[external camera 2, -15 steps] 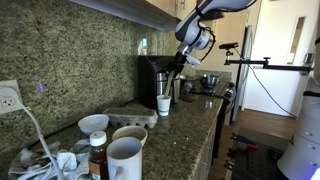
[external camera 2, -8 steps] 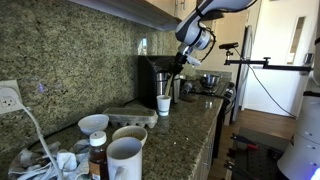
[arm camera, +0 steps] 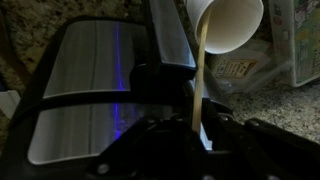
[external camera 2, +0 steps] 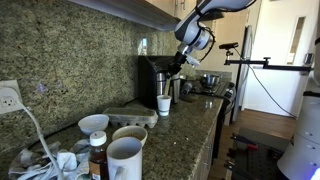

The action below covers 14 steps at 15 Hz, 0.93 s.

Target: Use the wooden spoon to stir the contents in the white bowl

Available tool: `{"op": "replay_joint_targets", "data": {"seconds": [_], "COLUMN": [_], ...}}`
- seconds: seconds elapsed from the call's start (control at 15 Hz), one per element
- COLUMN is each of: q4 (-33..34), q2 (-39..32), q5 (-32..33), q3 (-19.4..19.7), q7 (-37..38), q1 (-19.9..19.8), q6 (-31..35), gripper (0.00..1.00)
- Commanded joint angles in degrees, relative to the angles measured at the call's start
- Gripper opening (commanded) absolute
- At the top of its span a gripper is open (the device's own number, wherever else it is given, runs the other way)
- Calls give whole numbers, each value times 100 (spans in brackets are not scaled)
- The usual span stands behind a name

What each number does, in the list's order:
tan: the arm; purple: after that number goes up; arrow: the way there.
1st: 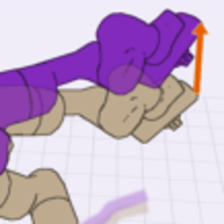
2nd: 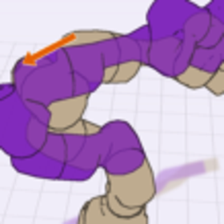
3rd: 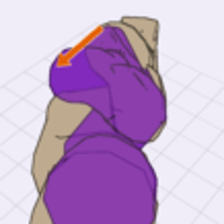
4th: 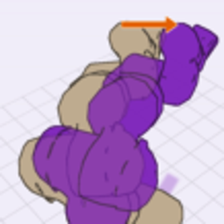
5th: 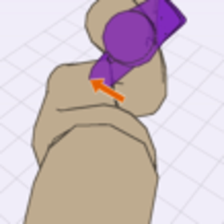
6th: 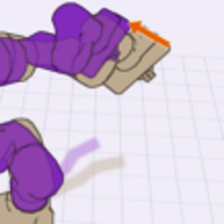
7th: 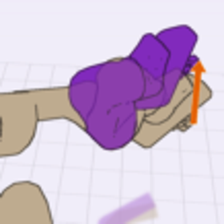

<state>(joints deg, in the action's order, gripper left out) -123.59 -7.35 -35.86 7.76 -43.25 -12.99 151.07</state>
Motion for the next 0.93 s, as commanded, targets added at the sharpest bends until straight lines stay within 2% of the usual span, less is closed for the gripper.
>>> {"op": "replay_joint_targets", "data": {"seconds": [0.0,0.4,0.87], "q4": [111,32,-160], "q2": [-81,80,273], "q5": [-174,-161,-708], "q3": [-25,21,13], "q7": [-258,-85,-229], "q1": [-43,-60,-112], "q6": [35,12,16], "gripper": [4,4,4]}}
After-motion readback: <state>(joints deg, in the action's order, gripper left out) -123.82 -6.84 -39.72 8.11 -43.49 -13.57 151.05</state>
